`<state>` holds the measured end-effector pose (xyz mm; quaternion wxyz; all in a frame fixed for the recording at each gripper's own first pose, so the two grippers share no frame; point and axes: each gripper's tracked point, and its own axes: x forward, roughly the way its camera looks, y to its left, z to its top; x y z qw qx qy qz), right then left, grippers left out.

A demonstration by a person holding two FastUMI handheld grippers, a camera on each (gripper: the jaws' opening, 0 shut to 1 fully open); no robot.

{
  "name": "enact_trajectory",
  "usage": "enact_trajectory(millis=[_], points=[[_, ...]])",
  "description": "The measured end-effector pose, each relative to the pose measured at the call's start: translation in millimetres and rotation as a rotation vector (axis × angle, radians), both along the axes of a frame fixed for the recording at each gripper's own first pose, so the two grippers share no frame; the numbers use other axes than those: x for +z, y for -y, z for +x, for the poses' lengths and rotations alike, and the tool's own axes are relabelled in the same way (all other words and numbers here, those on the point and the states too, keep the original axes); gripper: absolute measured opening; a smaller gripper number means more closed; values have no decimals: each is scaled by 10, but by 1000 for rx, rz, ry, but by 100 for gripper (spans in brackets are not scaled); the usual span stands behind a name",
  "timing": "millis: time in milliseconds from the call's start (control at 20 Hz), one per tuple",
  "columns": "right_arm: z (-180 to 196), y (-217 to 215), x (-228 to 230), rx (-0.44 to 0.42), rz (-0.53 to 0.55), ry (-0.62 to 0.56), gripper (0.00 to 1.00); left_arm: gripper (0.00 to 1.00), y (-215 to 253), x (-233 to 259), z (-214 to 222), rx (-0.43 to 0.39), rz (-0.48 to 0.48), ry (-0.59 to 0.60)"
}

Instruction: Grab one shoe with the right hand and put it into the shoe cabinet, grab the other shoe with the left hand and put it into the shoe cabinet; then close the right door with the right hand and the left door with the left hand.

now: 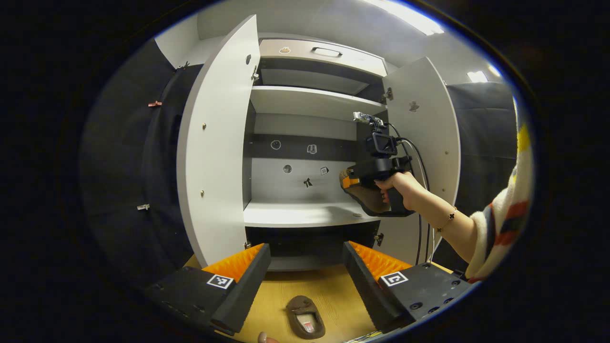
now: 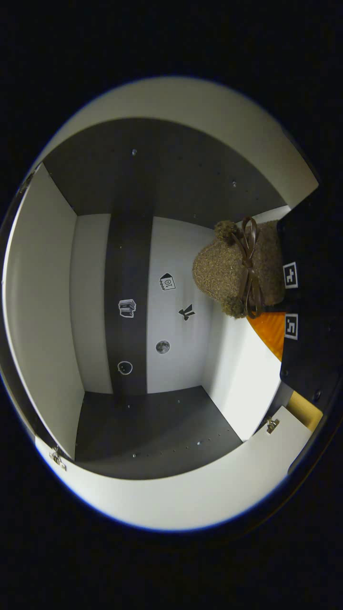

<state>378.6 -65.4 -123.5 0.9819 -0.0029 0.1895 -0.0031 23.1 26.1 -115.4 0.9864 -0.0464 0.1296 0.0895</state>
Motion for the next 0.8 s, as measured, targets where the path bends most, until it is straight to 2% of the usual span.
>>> enact_trajectory(millis=[150,300,450,600,700,750,800], points=[[515,78,-245,-7,11,-50,5,96,-33,-95,177,71,14,-19],[831,61,-611,-19,62,-132,5,96,-88,-169,276,119,41,-57],[1022,46,-879,-32,89,-180,5,96,-178,-200,312,148,60,-85],[1148,160,-978,-88,74,-188,5,96,-278,-228,286,173,65,-110],[1161,127,-1019,-102,127,-211,3,96,-340,-244,249,186,59,-120],[1166,115,-1018,-99,133,-207,20,96,-369,-256,233,191,54,-123],[1145,81,-981,-86,133,-201,22,96,-392,-260,225,193,47,-125]])
